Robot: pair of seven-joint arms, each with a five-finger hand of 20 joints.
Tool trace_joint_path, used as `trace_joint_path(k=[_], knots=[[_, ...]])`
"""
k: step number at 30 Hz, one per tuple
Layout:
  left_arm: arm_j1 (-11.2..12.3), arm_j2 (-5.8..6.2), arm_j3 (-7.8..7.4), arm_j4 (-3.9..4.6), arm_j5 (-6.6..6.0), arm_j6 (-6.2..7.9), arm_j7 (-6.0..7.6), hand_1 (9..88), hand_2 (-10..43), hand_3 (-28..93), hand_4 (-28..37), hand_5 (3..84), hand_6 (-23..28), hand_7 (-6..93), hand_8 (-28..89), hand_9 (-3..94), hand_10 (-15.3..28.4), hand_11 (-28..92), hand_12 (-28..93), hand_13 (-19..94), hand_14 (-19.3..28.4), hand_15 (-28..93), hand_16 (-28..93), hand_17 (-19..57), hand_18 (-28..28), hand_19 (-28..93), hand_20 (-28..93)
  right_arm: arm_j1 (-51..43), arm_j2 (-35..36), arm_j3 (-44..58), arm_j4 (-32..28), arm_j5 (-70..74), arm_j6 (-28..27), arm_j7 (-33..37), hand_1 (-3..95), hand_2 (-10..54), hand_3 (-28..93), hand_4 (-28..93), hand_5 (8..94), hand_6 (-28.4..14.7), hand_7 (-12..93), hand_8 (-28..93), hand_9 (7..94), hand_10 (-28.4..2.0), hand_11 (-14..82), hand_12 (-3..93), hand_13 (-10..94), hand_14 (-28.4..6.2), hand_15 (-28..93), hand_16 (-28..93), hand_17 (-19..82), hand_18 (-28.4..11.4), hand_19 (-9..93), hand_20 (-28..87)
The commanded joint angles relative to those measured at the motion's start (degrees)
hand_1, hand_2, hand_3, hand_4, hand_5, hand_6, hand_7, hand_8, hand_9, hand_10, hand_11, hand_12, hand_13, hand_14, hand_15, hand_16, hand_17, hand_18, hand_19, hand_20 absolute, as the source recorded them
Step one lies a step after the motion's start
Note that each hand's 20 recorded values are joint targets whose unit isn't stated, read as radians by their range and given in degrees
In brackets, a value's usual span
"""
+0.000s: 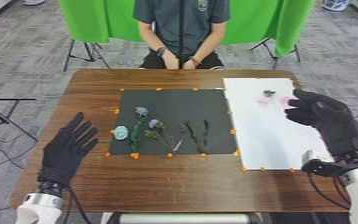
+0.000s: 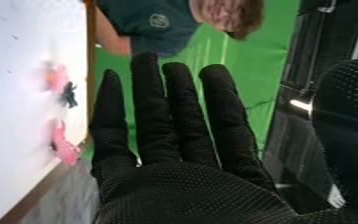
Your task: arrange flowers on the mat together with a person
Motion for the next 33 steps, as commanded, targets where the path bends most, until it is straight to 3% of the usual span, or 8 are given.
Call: trace_joint_path(k=[1, 4, 7, 9, 14, 17, 27, 33], knots=[[-1.19, 0.16, 0.9, 1.18, -0.52, 0.25, -0.48, 23.0, -0.5, 69, -28.2, 28.6, 1.7, 12.9, -8, 24.3, 11.0, 10, 15, 21, 13.1, 11, 5, -11.9, 21.7, 39, 8, -0.3, -0.42, -0.71, 0.54, -0.04, 0.22, 0.35, 19.9, -5.1, 84, -27, 43.7, -5.1, 18, -12, 42.0, -15.3, 16.8, 21.2, 36, -13.3, 35, 20, 8, -21.3, 50, 29], [-0.54, 0.63, 0.16, 0.55, 0.03, -0.07, -0.62, 23.2, -0.3, 69, -28.2, 28.6, 1.6, 13.2, -8, 24.3, 11.0, 10, 15, 21, 13.1, 11, 5, -11.9, 21.7, 39, 8, 0.78, -0.47, -1.74, 0.87, -0.75, -0.36, 0.34, 19.9, -5.1, 84, -27, 44.3, -4.9, 19, -12, 42.1, -15.4, 16.8, 21.2, 36, -13.3, 35, 20, 8, -21.3, 49, 29], [0.37, -0.43, 0.36, 0.64, -0.85, 0.83, -1.25, 23.3, -0.3, 69, -28.1, 28.6, 1.6, 13.1, -8, 24.3, 11.0, 10, 15, 21, 13.0, 11, 5, -11.9, 21.7, 39, 8, 0.75, -0.91, -2.59, 0.72, 0.42, -0.4, 1.44, 19.8, -5.0, 84, -27, 44.1, -5.0, 19, -12, 42.0, -15.4, 16.7, 21.2, 36, -13.4, 34, 20, 8, -21.3, 49, 29], [1.14, -0.87, -0.34, 0.34, 0.15, 0.15, -1.94, 23.7, -0.3, 69, -28.1, 28.7, 1.7, 13.0, -8, 24.4, 11.0, 10, 15, 21, 13.0, 11, 5, -11.9, 21.7, 39, 8, 1.68, -0.98, -2.43, 0.75, 0.3, -2.35, 1.47, 19.7, -4.7, 84, -27, 44.1, -5.0, 19, -12, 42.0, -15.4, 16.6, 21.2, 35, -13.5, 34, 20, 8, -21.2, 49, 29], [-0.88, 0.0, 0.3, 0.5, 0.78, -0.4, -2.0, 23.9, 0.1, 69, -28.1, 28.6, 1.8, 12.9, -8, 24.4, 11.0, 11, 15, 21, 13.1, 11, 5, -12.0, 21.7, 40, 8, 2.76, -0.39, -3.1, 1.0, 0.63, -1.32, 2.07, 19.4, -3.9, 84, -27, 44.4, -5.4, 19, -12, 41.9, -15.4, 16.6, 21.3, 35, -13.5, 34, 20, 8, -21.3, 49, 29], [0.01, -0.74, 0.04, 0.35, 0.67, -0.07, -2.69, 23.9, 0.1, 69, -28.1, 28.6, 1.8, 13.0, -8, 24.3, 11.0, 11, 15, 21, 13.1, 11, 5, -12.0, 21.7, 40, 8, 3.29, -1.07, -3.68, 1.3, 0.75, -3.27, 3.61, 19.5, -3.5, 84, -26, 44.3, -5.5, 19, -12, 41.9, -15.4, 16.5, 21.3, 35, -13.7, 34, 20, 8, -21.3, 49, 29], [0.7, -0.61, -0.02, -0.08, 0.34, 1.25, -2.23, 23.8, 0.1, 69, -28.0, 28.6, 1.9, 13.1, -8, 24.4, 11.1, 11, 15, 21, 13.1, 11, 5, -12.0, 21.8, 40, 8, 3.31, -1.57, -3.98, 1.41, -0.86, -3.75, 4.16, 19.3, -2.4, 83, -26, 44.0, -5.7, 18, -11, 41.3, -15.6, 16.0, 21.4, 35, -13.8, 33, 20, 8, -21.4, 49, 29], [0.32, -0.9, 0.24, 0.1, 0.71, 0.44, -1.64, 23.8, 0.1, 69, -28.1, 28.7, 1.9, 13.1, -8, 24.4, 11.1, 11, 15, 21, 13.2, 12, 5, -12.0, 21.8, 40, 7, 3.31, -1.28, -3.31, 1.29, -0.68, -2.44, 3.6, 19.2, -1.3, 83, -26, 44.0, -5.7, 18, -11, 41.3, -15.6, 15.9, 21.4, 35, -13.8, 33, 20, 8, -21.5, 49, 29]])
